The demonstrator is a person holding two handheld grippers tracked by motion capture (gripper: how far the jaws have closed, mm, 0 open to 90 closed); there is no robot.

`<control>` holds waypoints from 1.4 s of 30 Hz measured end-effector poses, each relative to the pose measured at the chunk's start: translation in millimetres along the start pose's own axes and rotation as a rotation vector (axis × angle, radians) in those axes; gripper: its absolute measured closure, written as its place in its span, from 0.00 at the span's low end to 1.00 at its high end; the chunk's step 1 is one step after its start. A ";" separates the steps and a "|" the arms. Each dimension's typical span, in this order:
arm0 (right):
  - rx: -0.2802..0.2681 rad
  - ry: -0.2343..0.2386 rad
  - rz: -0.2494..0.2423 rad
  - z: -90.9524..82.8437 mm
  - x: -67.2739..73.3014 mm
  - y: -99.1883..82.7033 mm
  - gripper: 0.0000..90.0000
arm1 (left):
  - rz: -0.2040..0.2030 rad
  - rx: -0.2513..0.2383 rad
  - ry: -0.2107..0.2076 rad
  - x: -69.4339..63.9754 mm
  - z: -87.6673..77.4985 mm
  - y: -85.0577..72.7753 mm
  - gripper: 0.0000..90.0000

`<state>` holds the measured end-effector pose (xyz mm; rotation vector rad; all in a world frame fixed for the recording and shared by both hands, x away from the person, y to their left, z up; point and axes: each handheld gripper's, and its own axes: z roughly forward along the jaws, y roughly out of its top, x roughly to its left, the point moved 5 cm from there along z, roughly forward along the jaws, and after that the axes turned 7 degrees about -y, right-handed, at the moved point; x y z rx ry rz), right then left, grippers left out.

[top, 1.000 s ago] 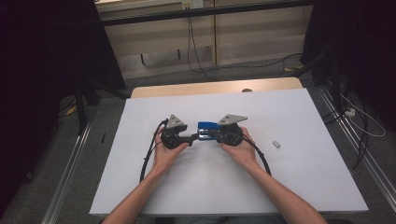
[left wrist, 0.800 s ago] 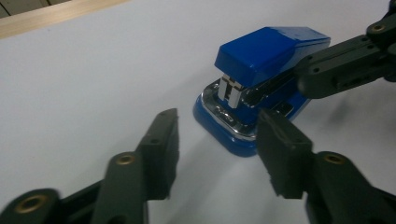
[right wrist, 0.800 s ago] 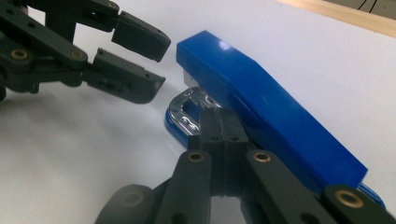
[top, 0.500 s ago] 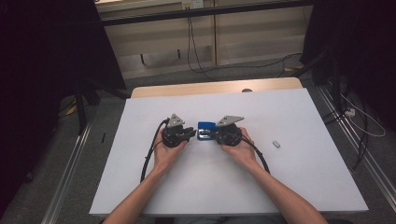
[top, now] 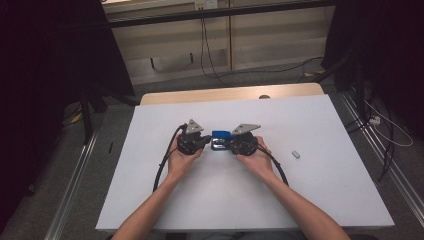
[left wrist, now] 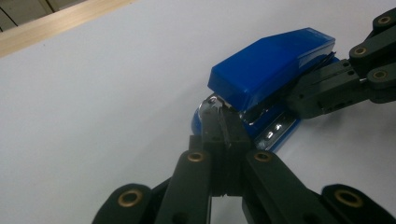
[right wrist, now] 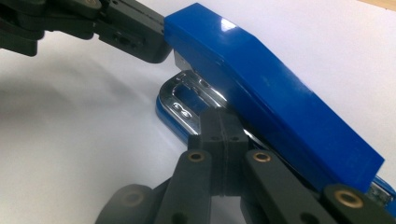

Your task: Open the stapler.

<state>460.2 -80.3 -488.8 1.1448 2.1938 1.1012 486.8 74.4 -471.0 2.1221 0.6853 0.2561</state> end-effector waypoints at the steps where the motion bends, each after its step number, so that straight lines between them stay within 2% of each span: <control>1: 0.001 0.003 0.002 0.0 -0.2 0.0 1.00 | -0.016 -0.009 -0.013 0.5 0.2 -0.1 1.00; 2: 0.001 0.003 0.002 0.0 -0.2 0.0 1.00 | -0.030 -0.017 -0.022 1.1 0.9 0.2 1.00; 8: 0.001 -0.003 -0.006 -0.1 0.3 -0.2 1.00 | -0.030 -0.029 -0.021 4.0 3.1 0.4 1.00; 10: 0.001 0.000 -0.002 0.0 0.1 -0.2 1.00 | -0.017 -0.023 -0.013 3.3 4.1 0.4 1.00; 12: 0.001 0.000 0.000 0.0 0.0 -0.3 1.00 | -0.026 -0.023 -0.009 3.7 5.2 1.4 1.00; 14: 0.000 -0.002 0.004 -0.1 0.1 -0.3 1.00 | -0.028 -0.035 -0.021 4.0 4.4 4.0 1.00; 16: 0.003 0.001 0.022 -0.3 0.0 -0.5 1.00 | -0.028 -0.040 -0.023 3.0 3.1 6.5 1.00; 24: 0.001 -0.003 0.019 -0.3 0.4 -0.5 1.00 | -0.037 -0.050 -0.028 2.9 1.7 7.7 1.00; 35: -0.004 -0.012 -0.024 -0.7 3.5 -0.6 1.00 | -0.043 -0.070 -0.032 1.8 -1.2 12.6 1.00; 40: -0.006 -0.009 -0.032 -1.0 3.7 -0.7 1.00 | -0.046 -0.087 -0.043 0.2 -3.7 17.5 1.00; 42: -0.006 -0.016 -0.049 -1.4 4.6 -0.8 1.00 | -0.049 -0.095 -0.057 -0.9 -5.9 20.0 1.00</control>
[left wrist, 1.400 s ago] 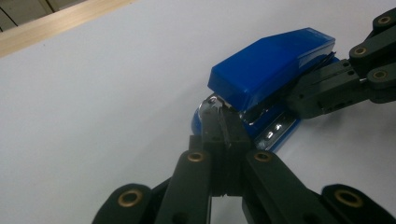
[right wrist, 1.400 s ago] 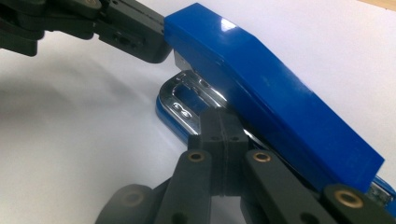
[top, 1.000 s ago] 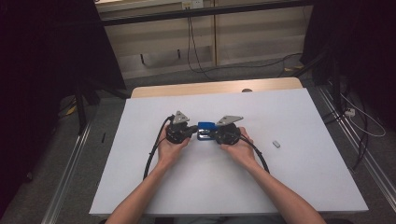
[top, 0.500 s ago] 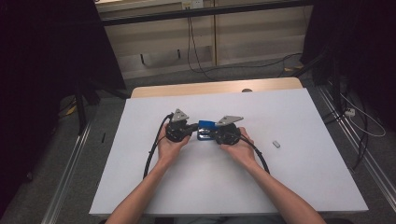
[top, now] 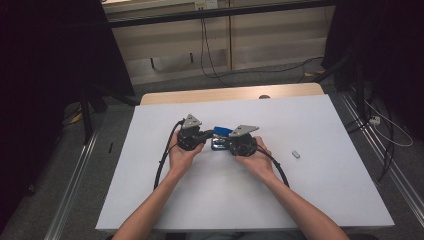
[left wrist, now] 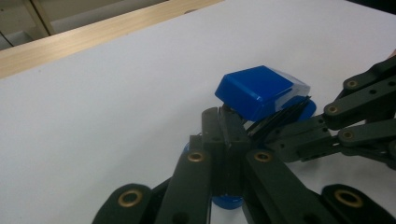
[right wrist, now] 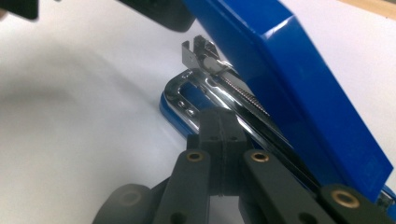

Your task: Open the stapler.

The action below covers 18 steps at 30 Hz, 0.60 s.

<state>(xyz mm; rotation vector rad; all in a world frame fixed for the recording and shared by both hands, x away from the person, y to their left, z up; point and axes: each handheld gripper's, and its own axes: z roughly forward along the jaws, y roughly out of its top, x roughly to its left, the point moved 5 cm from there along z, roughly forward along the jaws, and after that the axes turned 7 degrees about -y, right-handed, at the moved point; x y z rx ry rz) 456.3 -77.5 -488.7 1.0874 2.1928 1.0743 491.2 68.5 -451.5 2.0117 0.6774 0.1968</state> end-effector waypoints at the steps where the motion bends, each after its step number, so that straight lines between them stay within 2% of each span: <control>1: -0.002 -0.001 -0.003 -0.2 0.2 -0.2 1.00 | 0.000 0.000 0.000 0.0 0.0 0.0 1.00; 8: -0.002 0.009 0.009 -0.2 -0.7 -0.2 1.00 | -0.003 -0.012 0.005 -1.0 0.3 2.0 1.00; 13: -0.003 -0.009 -0.007 -0.4 0.9 -0.1 1.00 | 0.000 -0.024 0.004 -2.5 -0.3 5.4 1.00; 18: -0.004 -0.004 -0.006 -0.4 0.4 -0.1 1.00 | 0.000 -0.025 0.005 -2.9 -0.3 6.0 1.00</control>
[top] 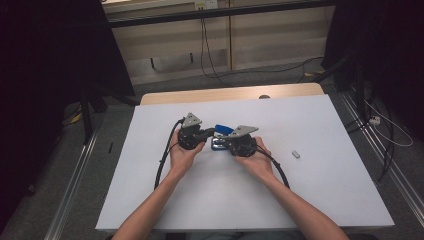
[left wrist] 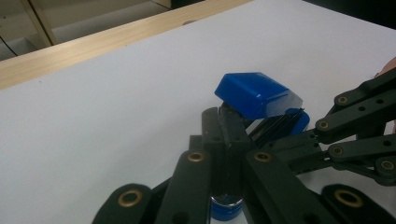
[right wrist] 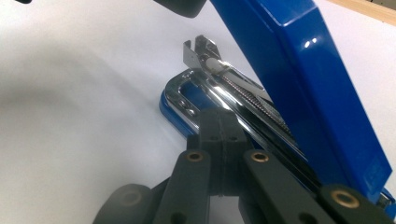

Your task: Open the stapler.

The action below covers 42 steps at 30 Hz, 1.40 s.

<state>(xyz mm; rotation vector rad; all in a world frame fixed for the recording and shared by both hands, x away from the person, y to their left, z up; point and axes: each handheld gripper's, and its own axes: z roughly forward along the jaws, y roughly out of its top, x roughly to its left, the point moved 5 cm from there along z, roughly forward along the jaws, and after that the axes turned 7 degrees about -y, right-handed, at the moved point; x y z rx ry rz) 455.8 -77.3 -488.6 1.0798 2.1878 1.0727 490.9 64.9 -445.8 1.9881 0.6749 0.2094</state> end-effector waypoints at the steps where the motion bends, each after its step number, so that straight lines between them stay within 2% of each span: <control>1: 0.000 0.005 0.005 0.0 -0.3 0.0 1.00 | 0.000 -0.001 -0.001 0.0 0.0 0.2 1.00; 4: -0.004 0.008 0.002 -0.6 0.0 0.1 1.00 | 0.002 0.000 -0.002 0.9 0.3 0.2 1.00; 12: -0.089 0.012 0.014 -4.8 2.2 7.4 1.00 | -0.003 -0.005 -0.005 0.6 0.6 0.8 1.00; 15: -0.129 0.005 -0.008 -2.6 8.3 11.3 1.00 | 0.004 -0.004 -0.004 0.8 0.8 1.9 1.00; 17: -0.138 0.008 -0.004 -0.6 11.1 12.5 1.00 | 0.004 -0.005 -0.005 0.7 0.7 2.1 1.00; 19: -0.136 0.010 0.002 0.4 12.3 12.7 1.00 | 0.007 -0.003 -0.004 0.1 0.2 3.0 1.00; 22: -0.140 -0.032 0.002 3.1 12.1 13.8 1.00 | 0.008 -0.007 -0.007 -0.2 0.1 3.6 1.00; 28: -0.149 -0.065 0.041 3.7 6.9 16.1 1.00 | 0.005 -0.011 -0.005 -0.7 0.1 4.0 1.00; 31: -0.156 -0.078 0.035 3.8 7.0 16.5 1.00 | 0.002 -0.008 -0.005 -0.1 0.3 3.2 1.00; 33: -0.182 -0.083 0.052 2.7 6.8 18.6 1.00 | -0.027 -0.011 -0.012 1.1 1.0 1.0 1.00; 35: -0.185 -0.082 0.056 2.7 7.2 18.8 1.00 | -0.046 -0.004 -0.003 2.6 2.2 -2.0 1.00; 36: -0.184 -0.084 0.049 2.8 7.9 18.8 1.00 | -0.034 0.003 0.008 3.0 3.2 -3.4 1.00; 39: -0.182 -0.093 0.039 2.7 9.0 19.2 1.00 | -0.033 0.027 -0.002 2.8 8.7 -8.8 1.00; 42: -0.183 -0.093 0.041 2.4 8.5 19.3 1.00 | -0.021 0.031 -0.006 2.9 9.4 -8.8 1.00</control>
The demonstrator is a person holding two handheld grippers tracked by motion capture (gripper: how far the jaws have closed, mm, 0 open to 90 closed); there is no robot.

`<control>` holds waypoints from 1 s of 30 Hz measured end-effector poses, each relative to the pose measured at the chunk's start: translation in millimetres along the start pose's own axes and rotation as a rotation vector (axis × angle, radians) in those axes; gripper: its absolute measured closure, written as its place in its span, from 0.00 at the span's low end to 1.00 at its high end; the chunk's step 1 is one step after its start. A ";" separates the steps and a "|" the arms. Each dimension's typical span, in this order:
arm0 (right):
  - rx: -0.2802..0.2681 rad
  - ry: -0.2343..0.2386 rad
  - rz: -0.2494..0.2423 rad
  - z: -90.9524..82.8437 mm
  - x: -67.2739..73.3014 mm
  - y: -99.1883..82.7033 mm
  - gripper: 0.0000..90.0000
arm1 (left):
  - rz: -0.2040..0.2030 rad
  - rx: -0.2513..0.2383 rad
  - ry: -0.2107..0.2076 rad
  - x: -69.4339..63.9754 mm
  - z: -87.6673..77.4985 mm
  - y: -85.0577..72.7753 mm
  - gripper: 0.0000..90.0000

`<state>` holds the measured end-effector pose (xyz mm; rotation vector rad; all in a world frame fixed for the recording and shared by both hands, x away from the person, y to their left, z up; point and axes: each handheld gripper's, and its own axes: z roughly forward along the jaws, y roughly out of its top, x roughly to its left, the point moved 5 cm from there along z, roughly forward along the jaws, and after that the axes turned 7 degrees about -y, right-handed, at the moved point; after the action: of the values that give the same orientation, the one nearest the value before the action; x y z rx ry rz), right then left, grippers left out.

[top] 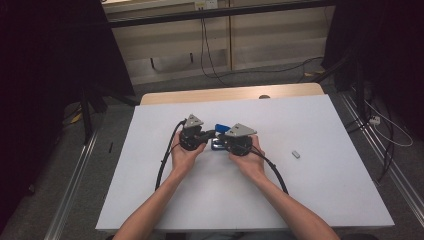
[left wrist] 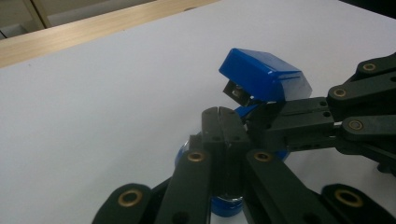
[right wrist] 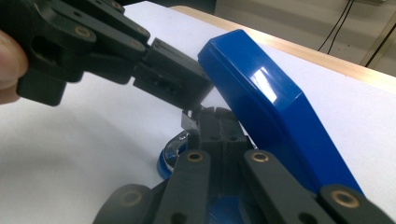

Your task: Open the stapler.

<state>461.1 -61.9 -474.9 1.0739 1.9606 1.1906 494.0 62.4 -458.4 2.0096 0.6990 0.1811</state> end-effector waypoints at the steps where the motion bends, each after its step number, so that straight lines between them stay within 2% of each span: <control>1: -0.002 -0.003 0.001 -0.3 -0.6 0.3 1.00 | 0.005 0.004 0.001 0.5 0.1 -0.6 1.00; 5: -0.002 -0.003 -0.003 -0.3 -0.8 0.4 1.00 | -0.004 -0.003 -0.003 1.9 0.6 -1.6 1.00; 6: -0.001 -0.002 -0.008 -0.2 -0.8 0.3 1.00 | -0.016 -0.011 -0.015 1.7 1.1 -1.8 1.00; 9: 0.001 -0.002 -0.011 0.1 -1.3 -0.1 1.00 | 0.008 -0.001 -0.011 0.7 3.3 -2.9 1.00; 16: 0.007 -0.013 -0.021 -0.3 -3.2 -0.5 1.00 | 0.034 0.015 0.004 -0.5 4.5 -3.8 1.00; 26: 0.005 -0.021 -0.018 2.3 -0.9 -0.5 1.00 | 0.038 0.029 0.009 0.3 8.7 -9.4 1.00; 30: -0.020 -0.026 -0.026 2.0 0.2 3.6 1.00 | 0.055 0.028 0.020 1.0 8.4 -9.9 1.00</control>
<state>463.8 -59.9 -472.5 1.0461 1.9333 1.1747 494.2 60.3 -471.3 2.0577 0.6632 0.2251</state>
